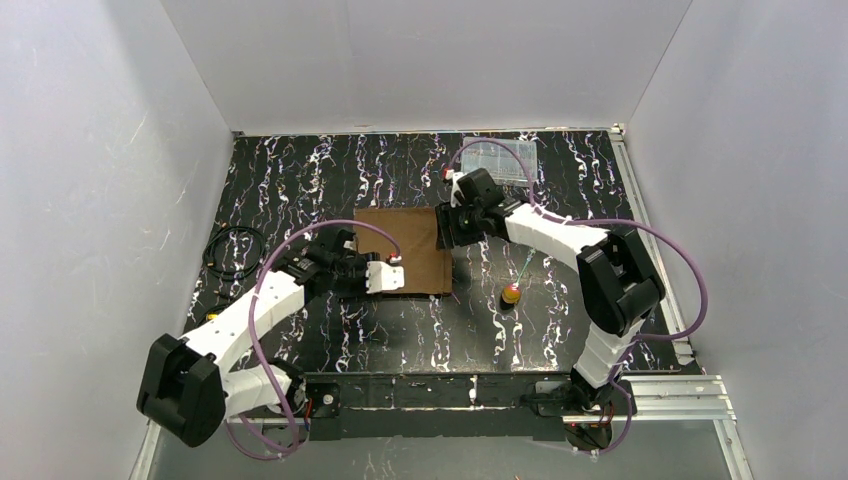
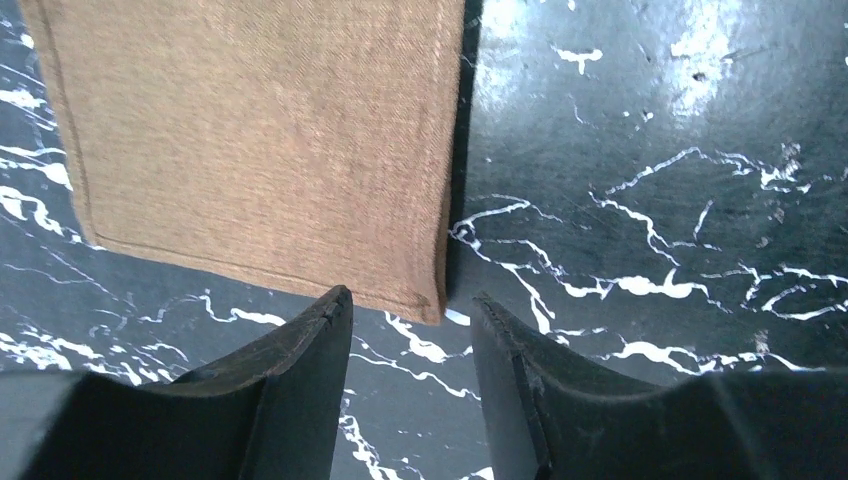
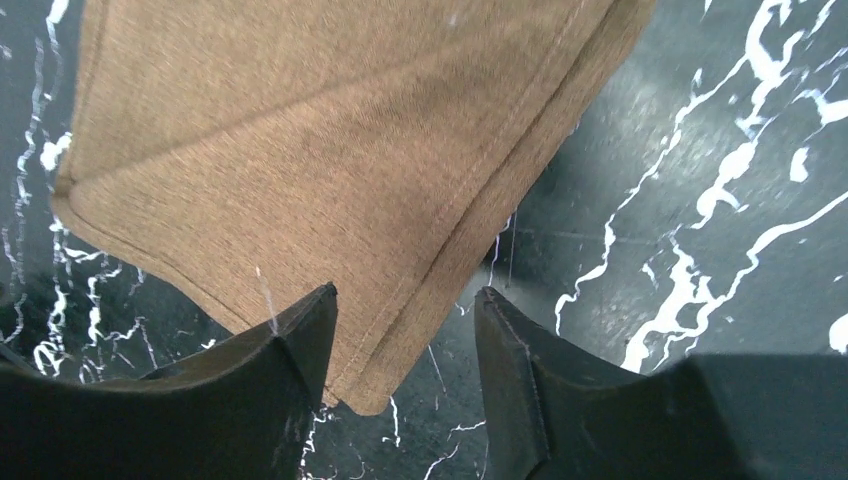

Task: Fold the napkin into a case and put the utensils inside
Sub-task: Smooth out the upper triangle-folded napkin at the center of the board, then pick up the upper triangle-folded napkin from the center of the board.

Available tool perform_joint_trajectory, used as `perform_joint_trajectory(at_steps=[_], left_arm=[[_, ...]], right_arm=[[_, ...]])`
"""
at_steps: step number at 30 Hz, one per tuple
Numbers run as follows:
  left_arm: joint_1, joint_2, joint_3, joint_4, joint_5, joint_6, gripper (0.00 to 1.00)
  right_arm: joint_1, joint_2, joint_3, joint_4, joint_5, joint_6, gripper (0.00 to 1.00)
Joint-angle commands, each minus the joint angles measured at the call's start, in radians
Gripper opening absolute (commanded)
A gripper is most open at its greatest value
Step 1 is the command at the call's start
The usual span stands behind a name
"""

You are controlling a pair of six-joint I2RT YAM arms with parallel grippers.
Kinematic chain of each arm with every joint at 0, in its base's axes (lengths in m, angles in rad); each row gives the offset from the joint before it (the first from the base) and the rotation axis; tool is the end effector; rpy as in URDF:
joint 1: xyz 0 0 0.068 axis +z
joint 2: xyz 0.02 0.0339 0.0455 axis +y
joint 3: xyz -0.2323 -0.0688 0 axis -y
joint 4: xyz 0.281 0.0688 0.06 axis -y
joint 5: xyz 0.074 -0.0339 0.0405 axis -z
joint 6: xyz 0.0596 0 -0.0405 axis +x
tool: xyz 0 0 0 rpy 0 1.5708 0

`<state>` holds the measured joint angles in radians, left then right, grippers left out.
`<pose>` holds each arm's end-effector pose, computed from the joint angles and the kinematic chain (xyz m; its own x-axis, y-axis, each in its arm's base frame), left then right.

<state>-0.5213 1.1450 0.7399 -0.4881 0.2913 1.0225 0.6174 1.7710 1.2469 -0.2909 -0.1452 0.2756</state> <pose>0.2413 -0.1583 0.1673 0.1882 0.8346 -0.5177 0.9066 0.0551 0.4184 0.3462 0.2564 0.1557 -0.7489 -0.2015 -0.6313 -0.4676 0.8357 0.2880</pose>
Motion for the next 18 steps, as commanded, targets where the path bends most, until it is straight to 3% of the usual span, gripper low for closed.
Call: perform_joint_trajectory(at_steps=[1, 7, 13, 18], left_arm=[[0.017, -0.02, -0.033, -0.056, 0.033, 0.029, 0.45], [0.016, -0.122, -0.159, -0.001, 0.042, 0.217, 0.45], [0.015, -0.129, -0.261, 0.121, 0.02, 0.344, 0.46], [0.015, -0.094, -0.28, 0.175, 0.009, 0.394, 0.47]], right_arm=[[0.034, -0.036, -0.027, 0.011, 0.057, 0.025, 0.59], [0.102, -0.083, -0.03, -0.022, 0.126, -0.074, 0.52], [0.104, -0.093, 0.004, -0.084, 0.14, -0.21, 0.59], [0.105, -0.172, -0.077, -0.029, 0.107, -0.376, 0.65]])
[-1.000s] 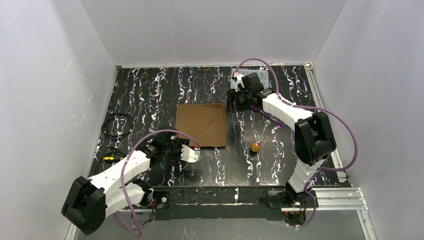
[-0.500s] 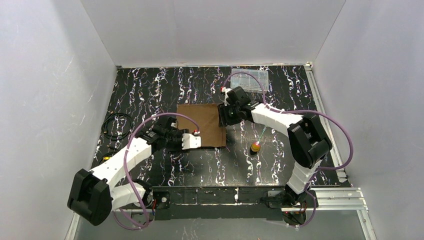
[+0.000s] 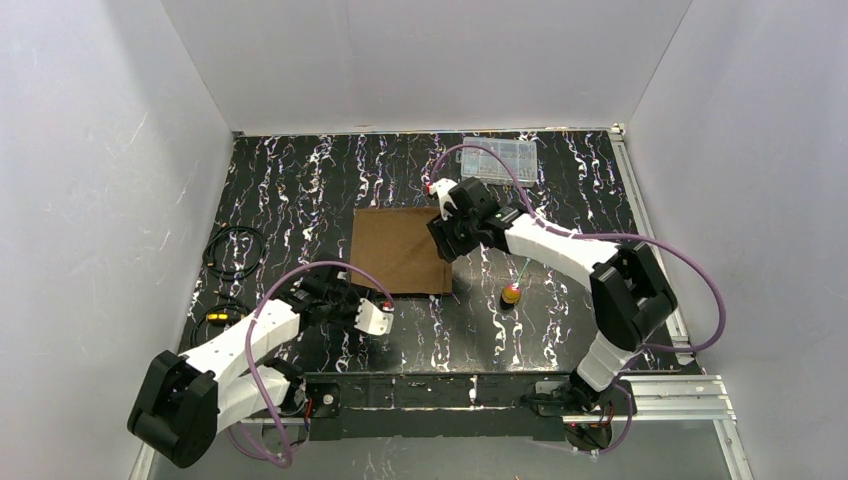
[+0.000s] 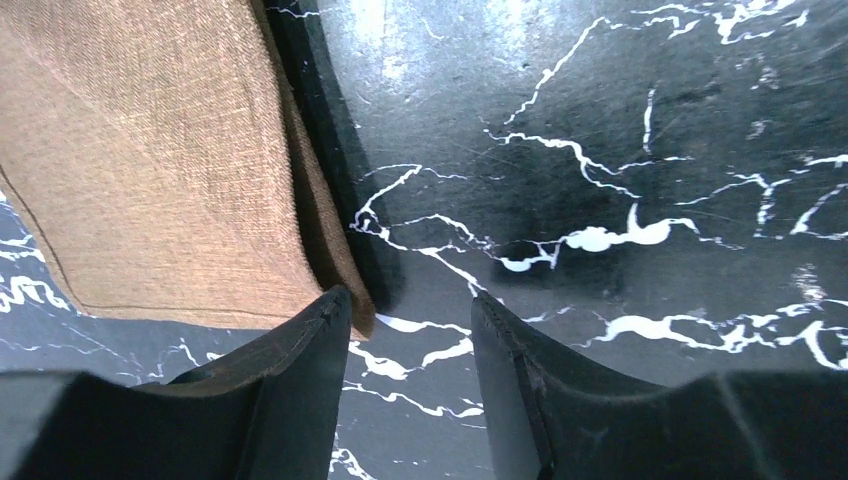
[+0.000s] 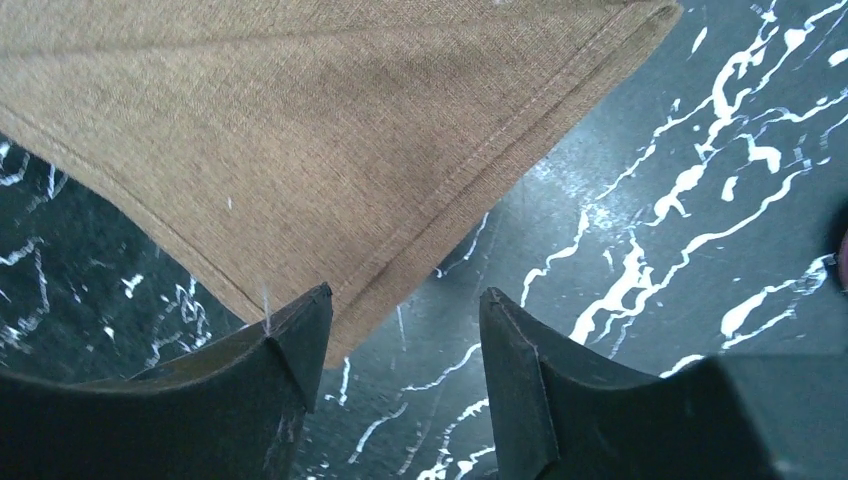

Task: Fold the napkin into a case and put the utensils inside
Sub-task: Pick up the upper triangle-folded napkin from the center of the board.

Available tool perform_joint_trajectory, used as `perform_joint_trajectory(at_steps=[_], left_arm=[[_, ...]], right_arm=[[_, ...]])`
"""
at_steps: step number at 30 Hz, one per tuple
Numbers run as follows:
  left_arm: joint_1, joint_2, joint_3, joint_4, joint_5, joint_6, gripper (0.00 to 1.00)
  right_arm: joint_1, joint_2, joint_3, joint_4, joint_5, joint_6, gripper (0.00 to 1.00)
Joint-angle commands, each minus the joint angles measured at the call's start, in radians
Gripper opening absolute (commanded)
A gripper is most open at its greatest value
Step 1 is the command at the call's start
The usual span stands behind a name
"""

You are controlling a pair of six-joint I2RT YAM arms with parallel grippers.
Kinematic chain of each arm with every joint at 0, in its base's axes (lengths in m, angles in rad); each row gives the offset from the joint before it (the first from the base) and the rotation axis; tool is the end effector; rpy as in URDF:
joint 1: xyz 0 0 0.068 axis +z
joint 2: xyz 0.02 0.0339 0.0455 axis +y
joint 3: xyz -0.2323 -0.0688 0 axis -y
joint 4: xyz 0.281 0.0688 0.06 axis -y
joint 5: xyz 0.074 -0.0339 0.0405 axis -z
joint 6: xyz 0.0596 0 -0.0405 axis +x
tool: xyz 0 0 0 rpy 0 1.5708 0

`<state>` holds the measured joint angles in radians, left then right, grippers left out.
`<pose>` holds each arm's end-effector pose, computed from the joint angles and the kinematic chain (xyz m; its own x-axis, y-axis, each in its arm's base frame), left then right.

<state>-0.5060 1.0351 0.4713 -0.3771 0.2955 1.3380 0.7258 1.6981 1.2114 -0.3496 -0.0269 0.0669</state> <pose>0.2087 -0.1355 0.1079 0.4341 0.8237 -0.3649 0.8293 -0.2072 0.5189 0.3097 0.2769 0.1664 -0.5991 -0.4423 -0.6674 -0.6384 0.7670 0.0647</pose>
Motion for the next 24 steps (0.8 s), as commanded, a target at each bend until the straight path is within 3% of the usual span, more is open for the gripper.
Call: perform_joint_trajectory(at_steps=[1, 7, 12, 24], left_arm=[[0.0, 0.02, -0.017, 0.077, 0.007, 0.085, 0.47], [-0.001, 0.052, -0.043, 0.127, 0.015, 0.115, 0.47], [-0.002, 0.078, -0.055, 0.15, 0.022, 0.156, 0.46], [-0.001, 0.173, -0.023, 0.131, -0.007, 0.183, 0.24]], right_arm=[[-0.004, -0.12, -0.066, 0.046, -0.022, -0.198, 0.66], [0.04, -0.221, -0.168, 0.055, -0.124, -0.455, 0.72], [0.087, -0.247, -0.213, 0.03, -0.162, -0.553, 0.76], [0.215, -0.142, -0.256, 0.078, -0.111, -0.637, 0.8]])
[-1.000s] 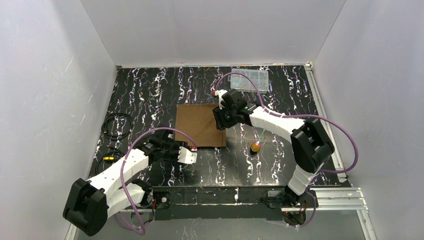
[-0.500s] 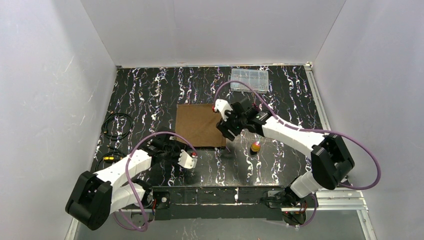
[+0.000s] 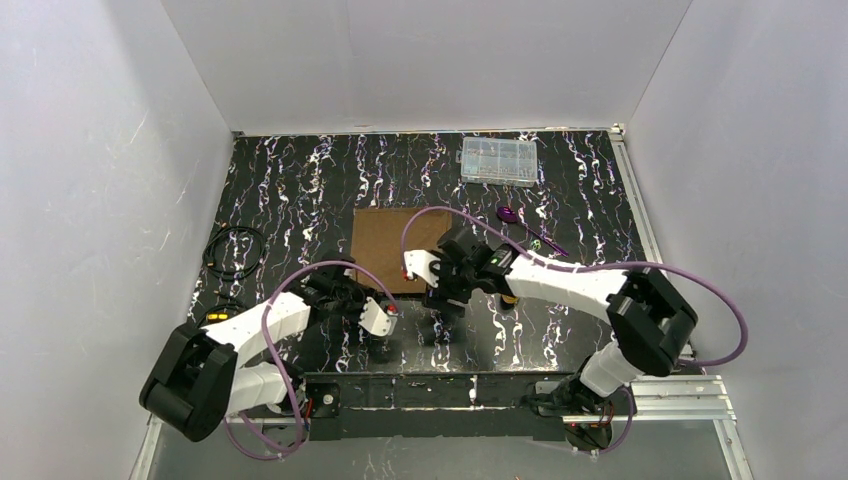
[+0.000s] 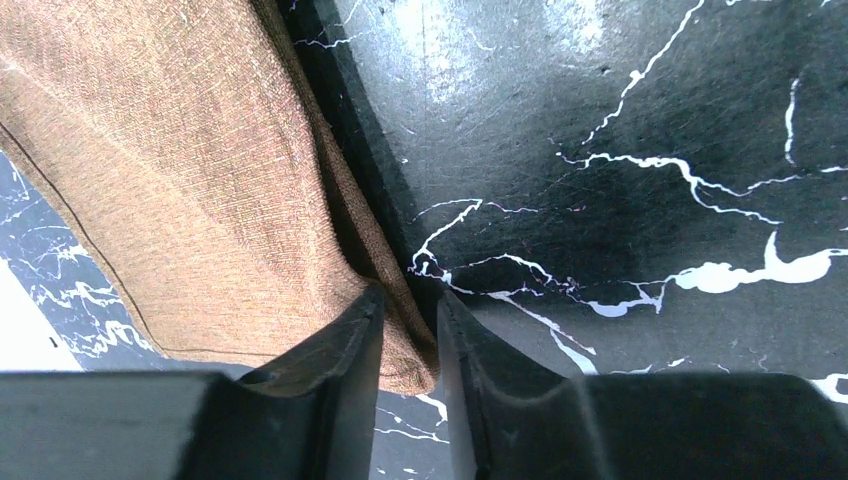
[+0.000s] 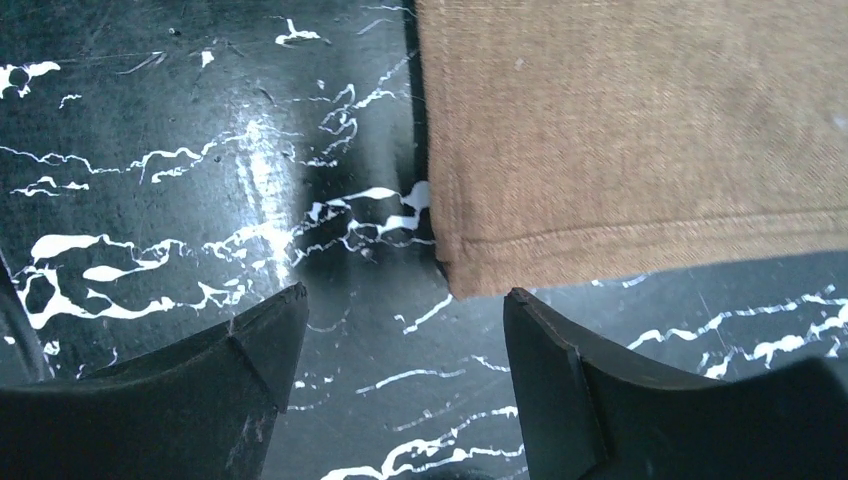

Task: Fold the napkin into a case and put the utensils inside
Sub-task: Pick up the upper triangle-folded napkin from the center of the board.

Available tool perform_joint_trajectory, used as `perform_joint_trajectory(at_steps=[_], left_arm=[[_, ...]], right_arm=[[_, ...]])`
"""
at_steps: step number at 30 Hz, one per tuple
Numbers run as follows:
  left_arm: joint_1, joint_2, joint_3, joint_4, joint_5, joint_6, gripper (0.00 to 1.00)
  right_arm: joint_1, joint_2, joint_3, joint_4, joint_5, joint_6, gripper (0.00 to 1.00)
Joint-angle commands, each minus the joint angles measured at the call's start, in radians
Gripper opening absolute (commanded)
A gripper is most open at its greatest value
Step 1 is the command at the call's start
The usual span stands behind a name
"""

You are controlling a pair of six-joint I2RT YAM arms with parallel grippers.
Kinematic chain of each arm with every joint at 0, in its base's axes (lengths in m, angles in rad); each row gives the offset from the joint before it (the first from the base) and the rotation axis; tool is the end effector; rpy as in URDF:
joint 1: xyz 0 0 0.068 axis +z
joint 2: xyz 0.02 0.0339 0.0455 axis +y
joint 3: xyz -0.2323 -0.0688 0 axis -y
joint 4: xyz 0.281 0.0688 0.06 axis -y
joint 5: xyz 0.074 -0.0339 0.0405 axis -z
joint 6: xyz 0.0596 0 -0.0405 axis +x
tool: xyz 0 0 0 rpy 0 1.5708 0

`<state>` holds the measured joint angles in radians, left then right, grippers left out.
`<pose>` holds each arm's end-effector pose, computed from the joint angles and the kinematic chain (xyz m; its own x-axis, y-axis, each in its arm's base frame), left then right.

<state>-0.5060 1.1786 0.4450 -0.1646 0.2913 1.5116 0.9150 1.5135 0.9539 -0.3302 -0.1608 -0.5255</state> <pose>0.2207 -0.1418 0.0820 0.5792 0.7722 -0.2611 0.7197 -0.3340 0.6086 0.2122 0.2914 0.1439 0.0134 -0.7946 -0.6070 -0.9676 0.1427 -0.2082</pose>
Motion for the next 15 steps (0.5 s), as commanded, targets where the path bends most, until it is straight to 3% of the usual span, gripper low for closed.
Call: perform_joint_trajectory(at_steps=[1, 5, 8, 11, 15], left_arm=[[-0.001, 0.035, 0.007, -0.083, -0.005, 0.008, 0.21], [-0.001, 0.066, 0.04, -0.093, -0.02, -0.013, 0.06], [0.0, 0.084, 0.061, -0.092, -0.036, -0.029, 0.01], [0.002, 0.09, 0.064, -0.073, -0.044, -0.031, 0.0], [0.003, 0.072, 0.079, -0.093, -0.043, -0.05, 0.1]], right_arm=[[0.027, 0.051, 0.001, 0.074, 0.031, -0.05, 0.8], [0.029, 0.097, 0.003, 0.114, 0.072, -0.067, 0.81], [0.029, 0.136, -0.001, 0.139, 0.103, -0.074, 0.81], [0.029, 0.158, -0.009, 0.174, 0.141, -0.074, 0.8], [0.03, 0.174, -0.002, 0.181, 0.155, -0.067, 0.76]])
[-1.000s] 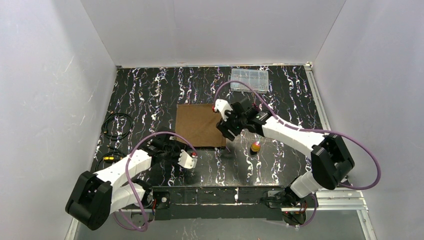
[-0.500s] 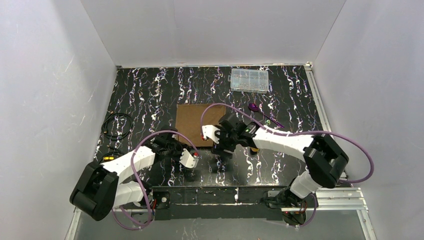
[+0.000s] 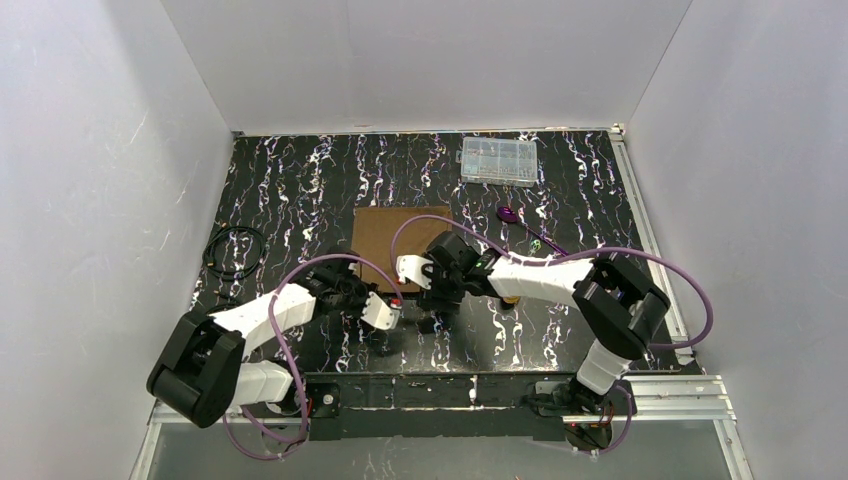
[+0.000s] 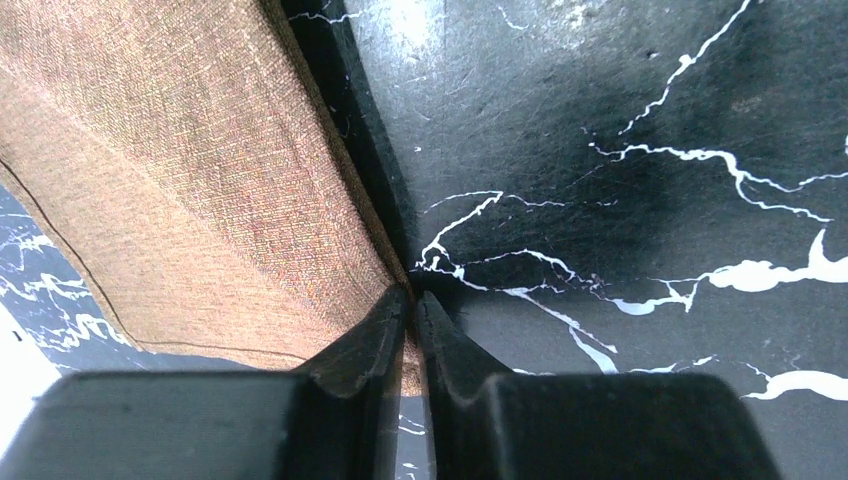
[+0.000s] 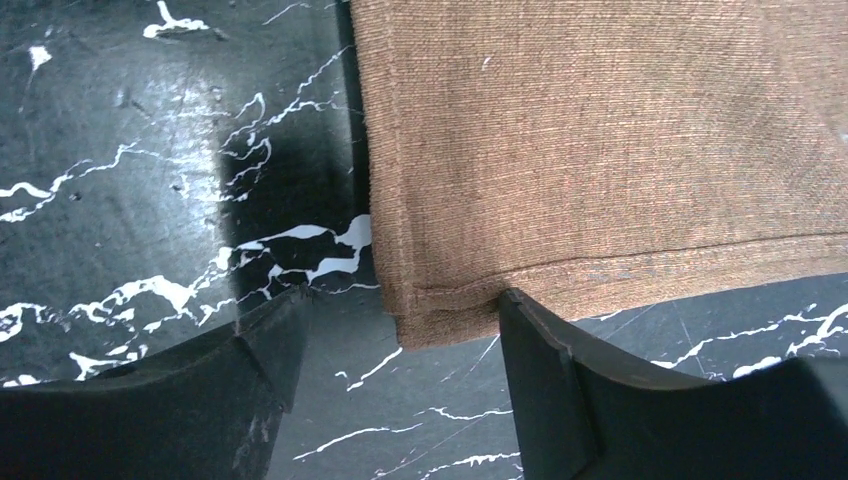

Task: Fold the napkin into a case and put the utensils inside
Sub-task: Pick up the upper triangle-folded napkin from the center of the board.

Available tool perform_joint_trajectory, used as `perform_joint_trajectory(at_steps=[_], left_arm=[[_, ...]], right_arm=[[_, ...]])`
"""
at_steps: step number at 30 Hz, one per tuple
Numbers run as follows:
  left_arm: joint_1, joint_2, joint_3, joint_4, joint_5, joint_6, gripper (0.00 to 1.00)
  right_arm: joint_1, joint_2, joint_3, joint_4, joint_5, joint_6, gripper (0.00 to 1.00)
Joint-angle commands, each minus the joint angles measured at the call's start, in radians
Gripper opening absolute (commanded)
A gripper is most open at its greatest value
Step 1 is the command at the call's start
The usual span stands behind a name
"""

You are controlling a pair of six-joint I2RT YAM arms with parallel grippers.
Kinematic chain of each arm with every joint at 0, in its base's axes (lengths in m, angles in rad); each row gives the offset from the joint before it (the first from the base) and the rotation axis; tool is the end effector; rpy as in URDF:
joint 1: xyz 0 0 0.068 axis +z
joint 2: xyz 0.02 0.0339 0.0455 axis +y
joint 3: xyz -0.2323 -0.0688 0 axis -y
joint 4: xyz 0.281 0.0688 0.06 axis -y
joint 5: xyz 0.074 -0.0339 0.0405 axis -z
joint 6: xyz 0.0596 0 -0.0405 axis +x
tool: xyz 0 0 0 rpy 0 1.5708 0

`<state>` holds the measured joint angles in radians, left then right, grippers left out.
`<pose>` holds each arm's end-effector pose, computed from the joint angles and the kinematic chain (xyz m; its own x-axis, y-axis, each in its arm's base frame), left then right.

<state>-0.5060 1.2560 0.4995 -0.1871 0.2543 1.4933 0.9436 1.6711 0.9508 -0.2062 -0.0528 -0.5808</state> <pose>0.2297 -0.1444 0.0785 0.5416 0.8031 -0.2485 0.7524 -0.3313 0.5693 0.2171 0.3049 0.0976 0.0616 -0.8487 -0.5253 -0.9490 0.1133 -0.2943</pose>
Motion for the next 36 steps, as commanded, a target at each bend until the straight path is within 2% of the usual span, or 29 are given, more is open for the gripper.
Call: perform_joint_trajectory(at_steps=[1, 3, 4, 7, 14, 21, 24, 29, 36], left_arm=[[0.003, -0.016, 0.036, -0.092, -0.004, -0.038, 0.12], [0.003, -0.04, 0.049, -0.142, 0.013, -0.043, 0.18], [0.004, -0.054, 0.049, -0.163, 0.023, -0.037, 0.21], [0.003, -0.068, 0.037, -0.197, 0.036, -0.01, 0.24], [0.004, -0.032, -0.012, -0.109, -0.008, 0.006, 0.27], [0.004, 0.081, -0.026, 0.042, -0.103, 0.024, 0.27], [0.004, 0.11, -0.03, 0.06, -0.119, 0.048, 0.22], [0.004, 0.129, -0.005, 0.036, -0.118, 0.038, 0.0], [0.012, 0.13, 0.064, -0.011, -0.112, -0.005, 0.0]], right_arm=[[0.0, 0.022, 0.004, 0.052, 0.047, -0.009, 0.73], [0.001, 0.031, 0.012, 0.038, 0.047, -0.003, 0.65], [0.0, 0.036, 0.015, 0.033, 0.047, 0.0, 0.57], [0.0, 0.053, 0.03, 0.016, 0.047, 0.0, 0.41], [0.0, 0.058, 0.011, 0.028, 0.082, 0.021, 0.37], [-0.002, 0.072, 0.044, -0.005, 0.024, 0.045, 0.19], [-0.008, 0.078, 0.068, -0.027, 0.008, 0.053, 0.16], [-0.021, 0.071, 0.086, -0.049, -0.006, 0.075, 0.11], [-0.024, 0.034, 0.076, -0.045, 0.014, 0.123, 0.06]])
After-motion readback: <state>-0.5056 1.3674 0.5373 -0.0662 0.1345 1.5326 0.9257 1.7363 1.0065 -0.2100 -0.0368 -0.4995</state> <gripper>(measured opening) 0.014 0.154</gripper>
